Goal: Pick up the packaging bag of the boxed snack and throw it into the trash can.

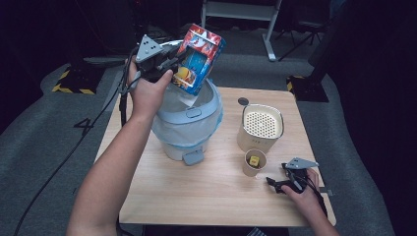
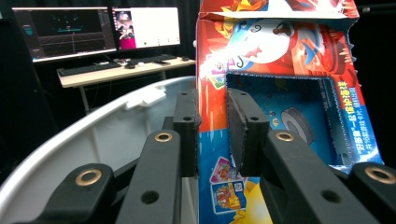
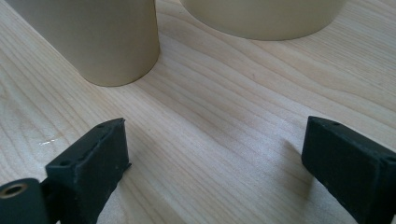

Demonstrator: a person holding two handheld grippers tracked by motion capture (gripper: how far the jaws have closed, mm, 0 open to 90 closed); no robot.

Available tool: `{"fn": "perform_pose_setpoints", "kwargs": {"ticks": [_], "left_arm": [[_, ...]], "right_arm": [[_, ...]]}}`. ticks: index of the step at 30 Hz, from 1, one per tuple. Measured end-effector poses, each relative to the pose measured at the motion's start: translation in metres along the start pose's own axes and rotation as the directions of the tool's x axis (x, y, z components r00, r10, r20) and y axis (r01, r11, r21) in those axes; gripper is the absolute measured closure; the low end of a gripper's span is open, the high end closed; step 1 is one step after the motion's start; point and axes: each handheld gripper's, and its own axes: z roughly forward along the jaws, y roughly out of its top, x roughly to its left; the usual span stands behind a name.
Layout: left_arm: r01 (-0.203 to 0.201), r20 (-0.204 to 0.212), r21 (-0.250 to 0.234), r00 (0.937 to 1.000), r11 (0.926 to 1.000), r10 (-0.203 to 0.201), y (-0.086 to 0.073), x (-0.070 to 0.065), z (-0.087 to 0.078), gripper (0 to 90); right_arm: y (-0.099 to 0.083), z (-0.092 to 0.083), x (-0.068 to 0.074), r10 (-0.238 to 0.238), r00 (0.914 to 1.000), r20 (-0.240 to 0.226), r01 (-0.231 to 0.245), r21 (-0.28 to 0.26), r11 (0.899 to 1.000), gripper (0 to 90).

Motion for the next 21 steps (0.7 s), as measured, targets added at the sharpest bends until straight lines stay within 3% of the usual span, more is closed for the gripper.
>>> {"fn": "perform_pose_setpoints", "kwargs": {"ticks": [10,16,18,21], "left_arm": [[-0.024,-0.009,0.057,0.9997,0.9981,0.024,-0.007,-0.002,0.006,73.2],[0.004,-0.008,0.112,1.0000,0.9937,-0.004,-0.010,-0.002,0.010,68.6],[0.015,-0.002,0.145,0.9999,0.9893,-0.014,-0.012,-0.002,0.011,58.8],[0.007,0.003,0.149,1.0000,0.9888,-0.008,-0.013,-0.004,0.009,47.4]], "right_arm": [[0.000,0.000,0.000,0.000,1.0000,0.000,0.000,0.000,1.000,7.3],[0.000,0.000,0.000,0.000,1.0000,0.000,0.000,0.000,1.000,7.4],[0.000,0.000,0.000,0.000,1.0000,0.000,0.000,0.000,1.000,7.3],[0.000,0.000,0.000,0.000,1.0000,0.000,0.000,0.000,1.000,7.3]]}}
